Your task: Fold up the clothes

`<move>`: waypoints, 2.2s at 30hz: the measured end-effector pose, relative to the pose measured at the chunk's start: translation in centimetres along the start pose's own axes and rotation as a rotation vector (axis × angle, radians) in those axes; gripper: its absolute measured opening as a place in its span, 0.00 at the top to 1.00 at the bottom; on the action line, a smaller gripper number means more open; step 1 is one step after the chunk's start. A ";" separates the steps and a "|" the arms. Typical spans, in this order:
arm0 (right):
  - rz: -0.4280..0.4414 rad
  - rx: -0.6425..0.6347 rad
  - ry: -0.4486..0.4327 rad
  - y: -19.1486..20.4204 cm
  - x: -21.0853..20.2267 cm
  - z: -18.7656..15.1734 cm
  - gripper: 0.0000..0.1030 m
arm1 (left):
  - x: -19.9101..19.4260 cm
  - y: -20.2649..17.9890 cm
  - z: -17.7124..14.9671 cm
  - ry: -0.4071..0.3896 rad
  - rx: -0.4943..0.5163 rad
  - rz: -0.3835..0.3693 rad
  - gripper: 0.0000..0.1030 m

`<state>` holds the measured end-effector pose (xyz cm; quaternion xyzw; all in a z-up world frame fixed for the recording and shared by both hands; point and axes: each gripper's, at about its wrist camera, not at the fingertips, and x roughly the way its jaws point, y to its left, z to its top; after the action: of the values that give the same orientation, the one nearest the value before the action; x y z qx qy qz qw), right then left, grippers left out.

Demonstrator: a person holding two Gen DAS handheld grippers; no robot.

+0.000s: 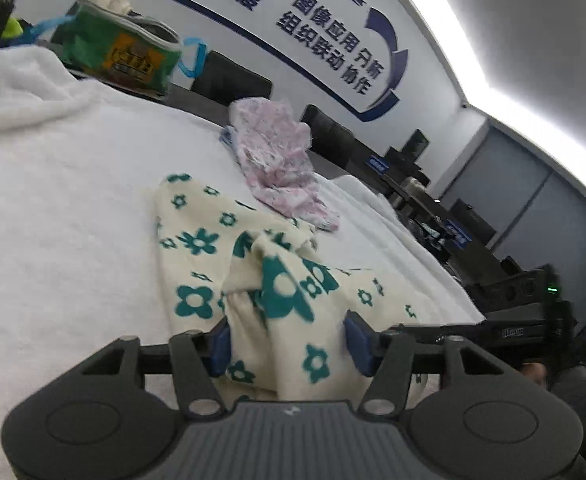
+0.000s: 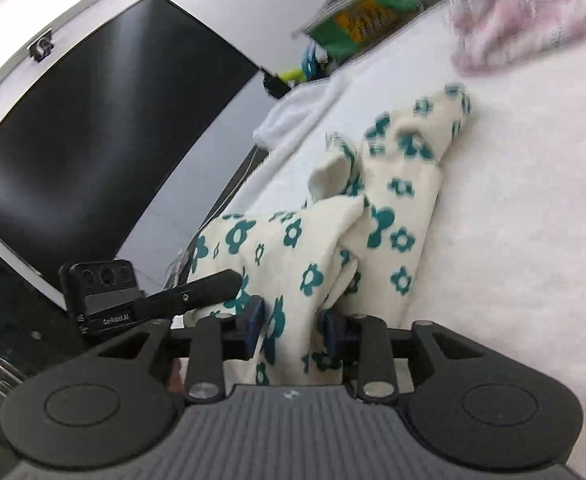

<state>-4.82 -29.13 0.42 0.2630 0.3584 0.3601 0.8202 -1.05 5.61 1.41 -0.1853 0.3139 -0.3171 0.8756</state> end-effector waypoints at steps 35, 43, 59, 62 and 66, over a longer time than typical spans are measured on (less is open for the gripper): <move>-0.633 -0.494 -0.291 8.1 2.3 -3.0 0.47 | -1.5 -0.4 -1.5 -0.113 0.058 0.173 0.17; -0.594 -0.533 -0.338 10.0 1.5 -2.4 0.47 | -5.2 0.4 -1.1 -0.194 0.029 0.173 0.27; -0.484 -0.718 -0.210 9.5 2.0 -1.9 0.24 | -5.0 -2.3 -1.7 -0.106 0.227 0.264 0.17; -0.509 -0.871 -0.143 10.3 0.5 -4.2 0.12 | -5.5 -3.6 -3.9 -0.065 0.375 0.210 0.17; -0.483 -0.944 -0.047 10.8 0.3 -6.9 0.12 | -5.6 -4.8 -6.6 0.000 0.492 0.138 0.17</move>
<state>-14.40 -21.19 3.56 -0.2171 0.1893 0.2772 0.9166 -10.90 5.05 1.50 0.0552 0.2390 -0.3235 0.9139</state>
